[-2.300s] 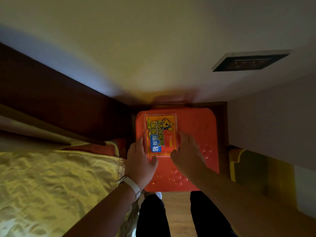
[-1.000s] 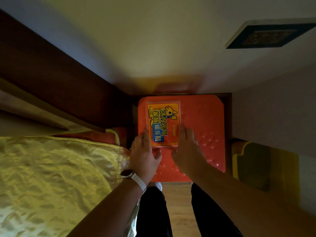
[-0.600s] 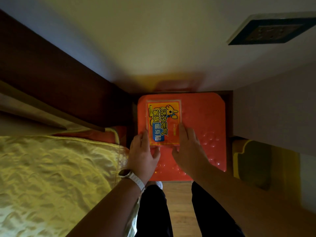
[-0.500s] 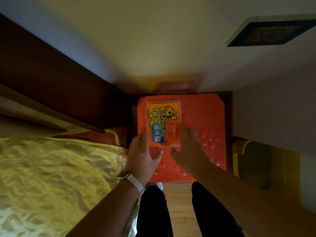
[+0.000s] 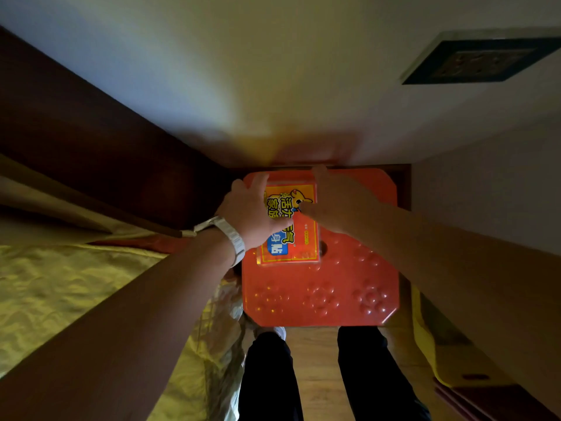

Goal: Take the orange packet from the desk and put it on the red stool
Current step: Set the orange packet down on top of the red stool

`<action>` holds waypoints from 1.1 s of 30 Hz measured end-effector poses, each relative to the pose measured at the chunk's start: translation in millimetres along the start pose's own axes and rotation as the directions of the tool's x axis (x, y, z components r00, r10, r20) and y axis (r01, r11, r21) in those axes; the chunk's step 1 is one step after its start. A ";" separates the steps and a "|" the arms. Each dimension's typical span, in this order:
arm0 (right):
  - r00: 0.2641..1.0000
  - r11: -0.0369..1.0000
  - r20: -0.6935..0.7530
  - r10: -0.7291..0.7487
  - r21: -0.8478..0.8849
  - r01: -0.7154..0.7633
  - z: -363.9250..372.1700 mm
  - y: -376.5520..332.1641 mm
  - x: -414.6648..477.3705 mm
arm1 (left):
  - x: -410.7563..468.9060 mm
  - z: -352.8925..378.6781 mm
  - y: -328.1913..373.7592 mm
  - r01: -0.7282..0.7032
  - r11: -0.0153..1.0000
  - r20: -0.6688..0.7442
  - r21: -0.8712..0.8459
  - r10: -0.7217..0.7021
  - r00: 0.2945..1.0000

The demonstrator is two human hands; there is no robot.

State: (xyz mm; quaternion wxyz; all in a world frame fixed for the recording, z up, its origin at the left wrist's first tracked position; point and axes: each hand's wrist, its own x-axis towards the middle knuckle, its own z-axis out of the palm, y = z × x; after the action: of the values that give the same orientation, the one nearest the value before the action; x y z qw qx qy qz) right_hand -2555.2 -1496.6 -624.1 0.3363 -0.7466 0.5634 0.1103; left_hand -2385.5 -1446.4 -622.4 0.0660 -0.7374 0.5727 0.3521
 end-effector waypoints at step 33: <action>0.987 0.983 -0.088 0.137 0.139 -0.124 31.3 -12.0 -30.4 | -42.8 27.5 -2.3 0.131 0.922 -0.161 -0.365 -0.201 0.966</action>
State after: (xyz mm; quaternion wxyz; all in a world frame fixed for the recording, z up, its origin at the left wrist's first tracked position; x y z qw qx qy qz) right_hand -2547.9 -1452.0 -626.5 0.3493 -0.6885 0.6330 0.0577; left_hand -2399.8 -1397.7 -618.0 -0.0936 -0.8141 0.4396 0.3677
